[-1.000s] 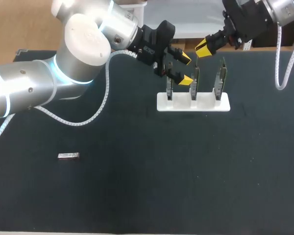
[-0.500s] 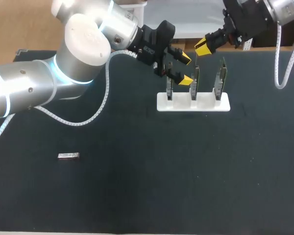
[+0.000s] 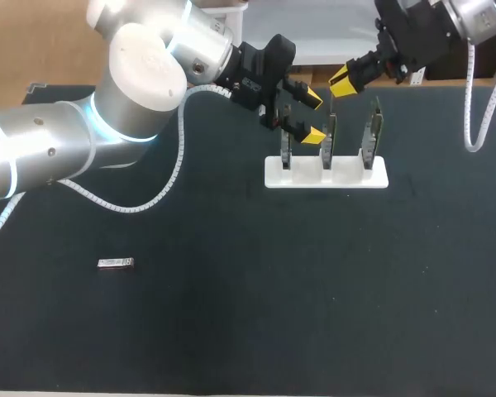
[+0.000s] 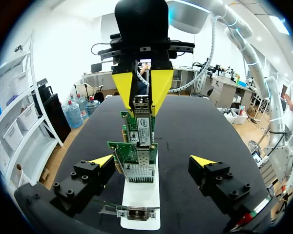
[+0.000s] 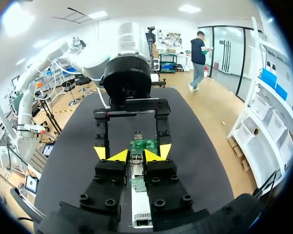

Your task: Pick up the optical module with the left hand, and insert it into the network port with the right hand.

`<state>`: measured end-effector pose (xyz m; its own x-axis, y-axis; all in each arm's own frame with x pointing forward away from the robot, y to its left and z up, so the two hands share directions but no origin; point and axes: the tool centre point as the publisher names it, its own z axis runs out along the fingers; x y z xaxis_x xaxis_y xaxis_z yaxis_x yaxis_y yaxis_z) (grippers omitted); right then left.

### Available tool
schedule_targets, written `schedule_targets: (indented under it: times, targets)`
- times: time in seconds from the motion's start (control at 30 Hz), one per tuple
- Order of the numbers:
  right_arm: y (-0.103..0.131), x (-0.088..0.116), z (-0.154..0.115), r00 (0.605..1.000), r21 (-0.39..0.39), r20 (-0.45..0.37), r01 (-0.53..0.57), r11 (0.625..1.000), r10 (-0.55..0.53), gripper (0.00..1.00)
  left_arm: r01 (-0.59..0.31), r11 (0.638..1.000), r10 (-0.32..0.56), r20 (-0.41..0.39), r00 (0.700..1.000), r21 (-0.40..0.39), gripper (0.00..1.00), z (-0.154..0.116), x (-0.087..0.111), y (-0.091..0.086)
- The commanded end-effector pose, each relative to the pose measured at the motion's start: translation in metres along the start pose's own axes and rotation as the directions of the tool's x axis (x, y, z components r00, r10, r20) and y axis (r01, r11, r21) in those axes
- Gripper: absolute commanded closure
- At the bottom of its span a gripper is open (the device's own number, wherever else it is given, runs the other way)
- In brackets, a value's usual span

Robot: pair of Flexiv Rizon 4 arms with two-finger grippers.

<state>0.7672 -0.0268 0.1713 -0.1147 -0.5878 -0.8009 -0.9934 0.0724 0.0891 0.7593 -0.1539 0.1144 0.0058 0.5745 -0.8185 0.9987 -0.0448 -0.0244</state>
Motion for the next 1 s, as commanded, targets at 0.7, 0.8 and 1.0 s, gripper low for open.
schedule_targets:
  times: [0.7,0.8,1.0]
  targets:
    - [-0.0051,-0.0043,-0.0008,1.0,0.008,0.009,0.008,1.0,-0.008,1.0,0.001,1.0,-0.001,-0.005,1.0,0.005,0.0,0.0002,-0.0008,0.0023]
    - [-0.0057,-0.0036,-0.0004,1.0,0.008,0.009,0.005,1.0,-0.005,1.0,0.001,1.0,-0.001,-0.005,1.0,0.005,0.0,0.0002,-0.0008,0.0023]
    - [-0.0051,-0.0001,0.0014,1.0,0.003,0.004,-0.004,1.0,0.004,1.0,0.001,1.0,-0.001,-0.005,1.0,0.005,0.0,0.0002,-0.0008,0.0023]
